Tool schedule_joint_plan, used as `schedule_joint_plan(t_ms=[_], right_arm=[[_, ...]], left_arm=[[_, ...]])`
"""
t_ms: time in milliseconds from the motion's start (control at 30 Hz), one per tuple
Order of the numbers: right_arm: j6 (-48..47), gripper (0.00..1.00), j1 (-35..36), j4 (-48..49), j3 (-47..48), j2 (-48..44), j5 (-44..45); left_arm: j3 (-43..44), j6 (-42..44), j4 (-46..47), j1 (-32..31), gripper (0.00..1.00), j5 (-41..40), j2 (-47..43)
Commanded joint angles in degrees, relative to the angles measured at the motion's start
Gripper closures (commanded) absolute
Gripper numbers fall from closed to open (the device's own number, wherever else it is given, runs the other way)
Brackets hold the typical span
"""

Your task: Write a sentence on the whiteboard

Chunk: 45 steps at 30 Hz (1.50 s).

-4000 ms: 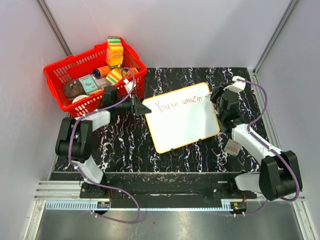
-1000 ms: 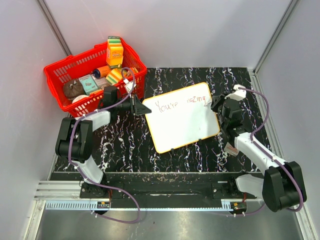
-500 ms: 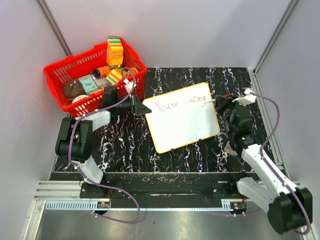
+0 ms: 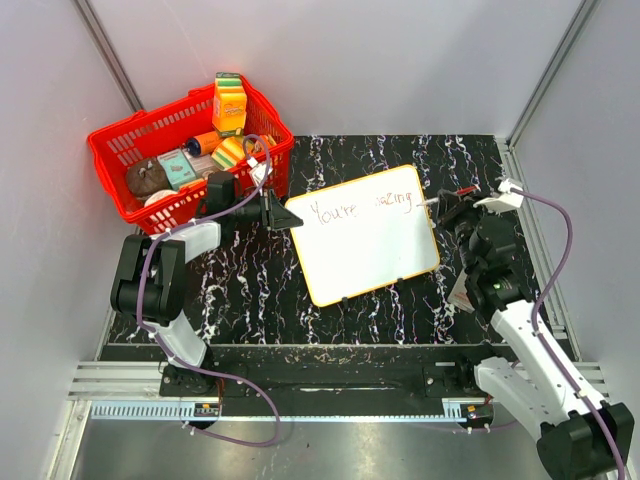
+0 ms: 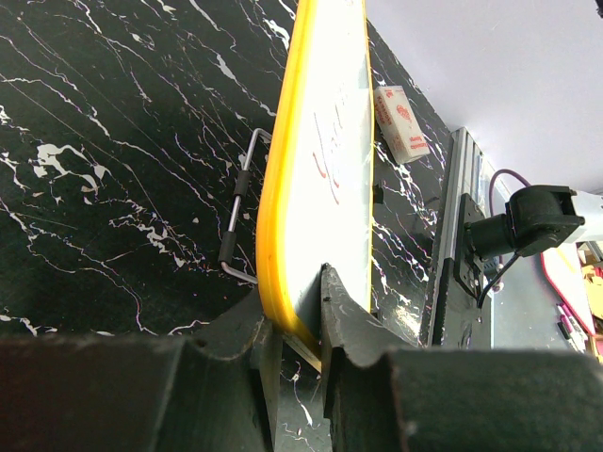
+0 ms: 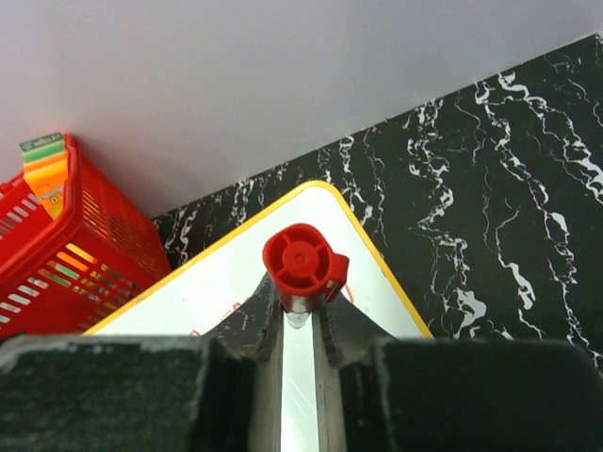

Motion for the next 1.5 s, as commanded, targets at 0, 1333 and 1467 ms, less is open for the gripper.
schedule_joint_plan(t_ms=[0,1333,1467], right_arm=[[-2.0,1.0,-0.2,-1.0,1.9,1.1,-2.9],[-9.9,1.0,30.0,17.7,2.2,20.7,-1.3],[-10.4,1.0,31.2,19.3,3.4,22.9,-1.1]], left_arm=[[-2.1,11.9,-3.3,-3.1,1.0,-3.9,2.1],[-1.5,12.4,-4.2,-3.4,1.0,-4.2,2.5],[-1.4,12.3,-4.3,-3.4,1.0,-4.2,2.5]])
